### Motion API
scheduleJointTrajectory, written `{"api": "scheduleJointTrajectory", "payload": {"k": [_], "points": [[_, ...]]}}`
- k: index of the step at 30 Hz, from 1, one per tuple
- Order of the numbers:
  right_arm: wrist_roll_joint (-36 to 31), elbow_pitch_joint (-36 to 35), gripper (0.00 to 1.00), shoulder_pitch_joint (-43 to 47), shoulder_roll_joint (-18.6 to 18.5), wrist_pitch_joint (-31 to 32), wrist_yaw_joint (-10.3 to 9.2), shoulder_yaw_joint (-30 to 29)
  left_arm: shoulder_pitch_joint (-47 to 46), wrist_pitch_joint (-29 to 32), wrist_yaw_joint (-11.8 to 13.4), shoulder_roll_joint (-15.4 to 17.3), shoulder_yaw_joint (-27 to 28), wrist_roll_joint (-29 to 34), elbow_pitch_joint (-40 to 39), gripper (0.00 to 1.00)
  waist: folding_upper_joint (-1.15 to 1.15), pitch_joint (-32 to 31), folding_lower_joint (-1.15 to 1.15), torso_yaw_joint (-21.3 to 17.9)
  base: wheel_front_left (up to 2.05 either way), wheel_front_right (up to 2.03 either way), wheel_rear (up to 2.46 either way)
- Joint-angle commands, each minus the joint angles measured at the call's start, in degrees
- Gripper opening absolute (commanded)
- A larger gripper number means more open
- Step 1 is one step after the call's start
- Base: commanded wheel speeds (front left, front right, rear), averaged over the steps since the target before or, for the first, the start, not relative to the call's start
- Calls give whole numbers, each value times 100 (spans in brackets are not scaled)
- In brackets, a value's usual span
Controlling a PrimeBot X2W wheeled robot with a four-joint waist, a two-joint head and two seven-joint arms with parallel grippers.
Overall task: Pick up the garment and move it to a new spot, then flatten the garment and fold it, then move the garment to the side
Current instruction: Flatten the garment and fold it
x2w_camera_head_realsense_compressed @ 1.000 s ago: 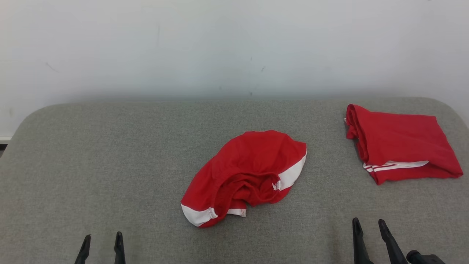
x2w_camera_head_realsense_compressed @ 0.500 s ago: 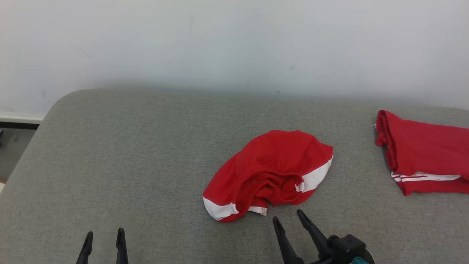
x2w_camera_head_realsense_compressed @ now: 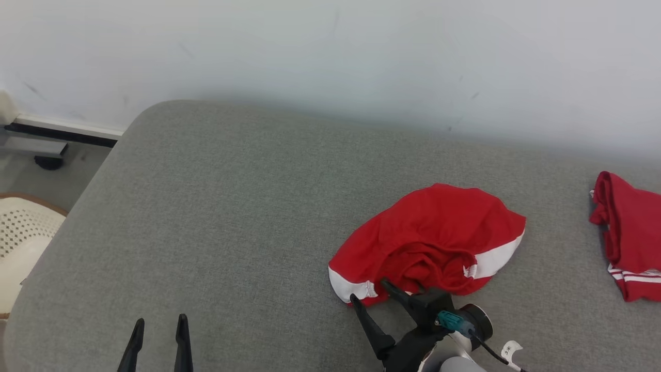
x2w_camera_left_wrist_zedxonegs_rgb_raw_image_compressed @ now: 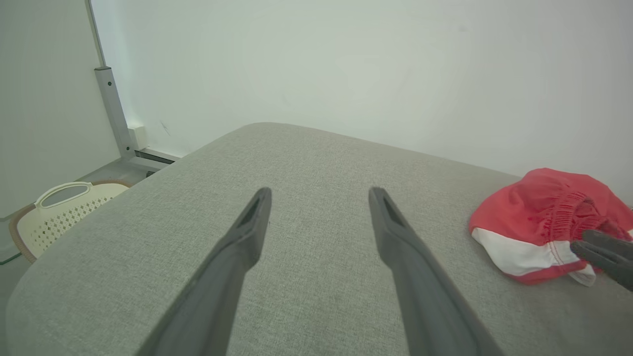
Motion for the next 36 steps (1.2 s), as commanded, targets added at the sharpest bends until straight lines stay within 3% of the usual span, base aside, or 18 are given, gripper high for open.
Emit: {"api": "scheduleJointTrajectory", "payload": {"k": [1, 5, 6, 7, 8, 12, 16, 23, 24, 28, 31, 36], "points": [[96, 214, 100, -106, -5, -6, -10, 97, -45, -14, 19, -3, -17, 3, 14, 100, 0, 60, 0, 134, 0, 0, 0], [289, 867, 100, -398, -5, -6, -10, 342, -103, -14, 7, -2, -8, -17, 61, 100, 0, 79, 0, 234, 0, 0, 0], [390, 904, 87, -465, -2, -7, -10, 379, -119, -14, 4, -2, -3, -28, 59, 100, 0, 85, 0, 252, 0, 0, 0], [422, 905, 39, -541, -2, -7, -10, 386, -124, -14, 3, -2, 1, -35, 55, 100, 0, 91, 0, 263, 0, 0, 0], [439, 909, 0, -567, -2, -7, -10, 382, -125, -14, 3, -2, 5, -44, 51, 100, 0, 94, 0, 269, 0, 0, 0], [390, 774, 0, -542, -7, -8, -10, 191, -77, -14, 24, -2, 63, -64, 28, 100, 0, 82, 0, 232, 0, 0, 0], [224, 352, 0, -267, -15, -6, -10, -451, 18, -14, 40, -3, 118, -96, 3, 100, 0, 61, 0, 80, 0, 0, 0], [241, -1397, 0, 731, -338, -6, -10, -1220, 91, -14, 68, -2, 124, -120, -46, 100, 0, 63, 0, -395, 0, 0, 0], [387, -1895, 0, 1082, -448, -6, -10, -1392, 56, -14, 64, -2, 114, -130, -58, 100, 0, 73, 0, -532, 0, 0, 0], [538, -2641, 0, 1840, -723, -6, -10, -1776, -27, -14, 44, -1, 67, -123, -37, 100, 0, 93, 0, -759, 0, 0, 0], [590, -2941, 0, 2363, -848, -6, -10, -1979, -98, -14, 15, -2, 26, -139, -16, 100, 0, 126, 0, -910, 0, 0, 0], [516, -2824, 0, 2902, -1110, -6, -10, -2046, -136, -14, 2, -2, -100, -144, 18, 100, 0, 162, 0, -1027, 0, 0, 0]]}}
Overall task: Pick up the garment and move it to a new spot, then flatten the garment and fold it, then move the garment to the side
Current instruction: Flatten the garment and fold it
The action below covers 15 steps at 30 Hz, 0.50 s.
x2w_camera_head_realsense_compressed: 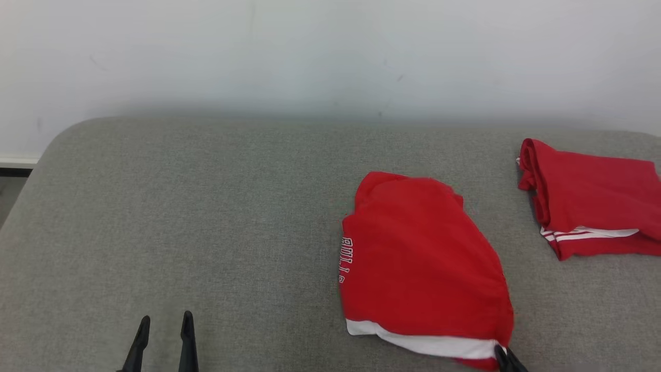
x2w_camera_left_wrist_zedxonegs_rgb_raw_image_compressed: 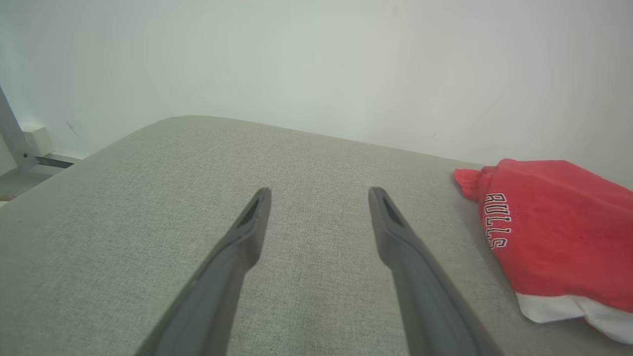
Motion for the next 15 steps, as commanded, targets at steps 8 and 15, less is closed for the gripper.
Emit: {"api": "scheduleJointTrajectory", "payload": {"k": [8, 15], "points": [[-366, 730, 0, 211, 41, -7, -10, -289, -62, -14, -32, 1, -102, 20, 85, 100, -1, 10, 0, -174, 0, 0, 0], [-398, 384, 100, 82, 328, -8, -10, -645, -14, -14, -63, 1, -133, 51, 159, 100, -1, -100, 0, -243, 0, 0, 0]]}}
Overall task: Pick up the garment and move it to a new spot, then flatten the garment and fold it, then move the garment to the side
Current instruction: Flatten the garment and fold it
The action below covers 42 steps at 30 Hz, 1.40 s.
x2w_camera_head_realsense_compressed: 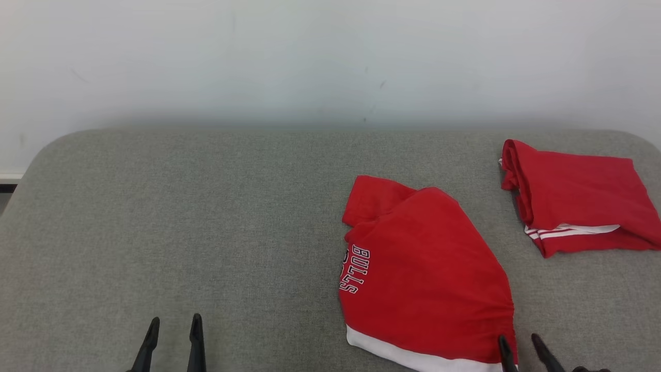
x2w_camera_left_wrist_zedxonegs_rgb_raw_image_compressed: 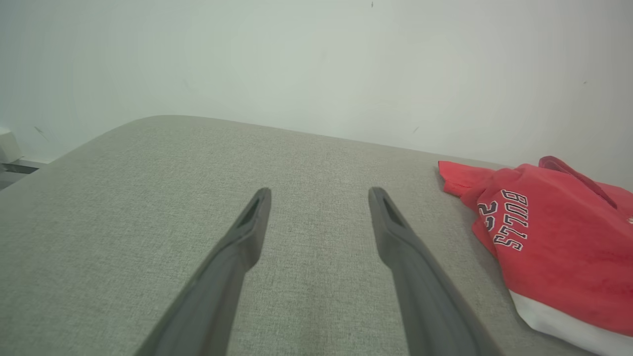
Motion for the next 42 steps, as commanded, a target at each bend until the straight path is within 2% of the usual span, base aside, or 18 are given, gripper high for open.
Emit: {"api": "scheduleJointTrajectory", "payload": {"k": [1, 7, 17, 28, 35, 36, 38, 42], "points": [[-64, -98, 100, 29, 4, -9, -10, -80, 45, -14, -21, -1, -27, 29, -5, 100, 0, -22, 1, -25, 0, 0, 0], [-215, -808, 100, 155, 246, -8, -10, -424, -87, -14, -43, -1, -196, 79, 95, 100, 0, -29, 1, -155, 0, 0, 0], [-229, -843, 100, -128, 515, -8, -10, -71, -929, -14, -37, 31, -1258, -111, 749, 100, 0, 197, 1, -619, 0, 0, 0], [-151, -732, 100, -387, 644, -8, -10, 72, -1934, -14, -31, 130, -2248, -723, 2245, 100, 0, 435, 1, -1255, 0, 0, 0], [-135, -721, 100, -421, 695, -8, -10, 90, -2391, -14, -32, 163, -2883, -1325, 3245, 100, 0, 504, 1, -1370, 0, 0, 0], [-138, -724, 100, -418, 698, -8, -10, 95, -2471, -14, -32, 177, -3028, -1369, 3334, 85, 0, 504, 1, -1355, 0, 0, 0], [-138, -742, 100, -426, 704, -8, -10, 102, -2575, -14, -32, 193, -3197, -1605, 3363, 0, 0, 497, 1, -1308, 0, 0, 0], [-152, -778, 100, -430, 708, -8, -10, 73, -2645, -14, -32, 303, -3109, -1723, 3150, 0, 0, 446, 1, -1144, 0, 0, 0]]}}
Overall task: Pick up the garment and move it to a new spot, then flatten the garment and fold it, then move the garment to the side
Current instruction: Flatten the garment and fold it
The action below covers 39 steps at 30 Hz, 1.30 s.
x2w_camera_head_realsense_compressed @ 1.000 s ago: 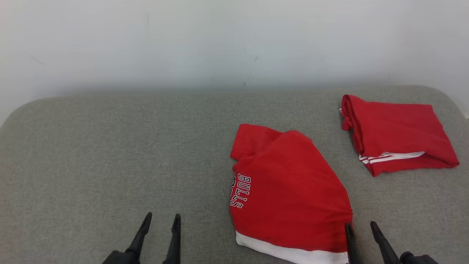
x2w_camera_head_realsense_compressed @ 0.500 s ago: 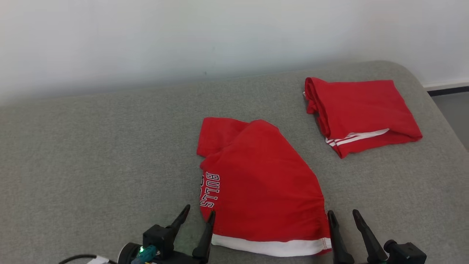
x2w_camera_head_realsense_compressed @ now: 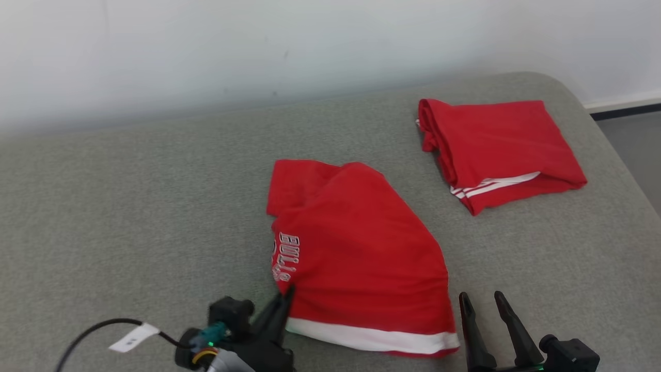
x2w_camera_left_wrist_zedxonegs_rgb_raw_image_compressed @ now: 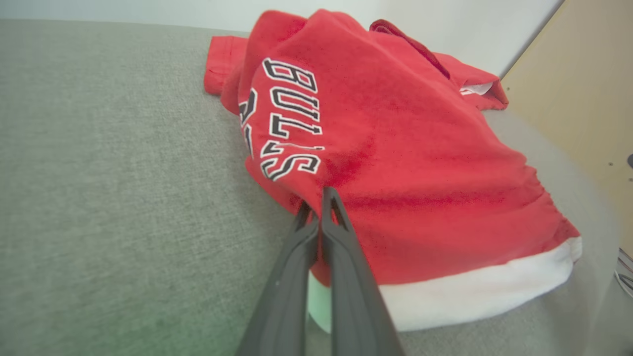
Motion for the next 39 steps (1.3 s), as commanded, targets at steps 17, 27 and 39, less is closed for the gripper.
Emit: {"api": "scheduleJointTrajectory", "payload": {"k": [17, 27, 39], "points": [[26, 28, 100, 180, 40, -7, -10, -79, 1548, -14, 259, 239, 1421, 1740, -2102, 0, 0, -258, -1, 756, 0, 0, 0], [25, 136, 100, 63, 44, -7, -10, 23, 1011, -14, 122, -17, 781, 2304, -1420, 0, 0, -231, -1, 352, 0, 0, 0], [50, 191, 100, -28, 49, -6, -10, -72, 105, -14, 7, -240, -290, 1713, -50, 93, 0, -92, -1, 43, 0, 0, 0]]}}
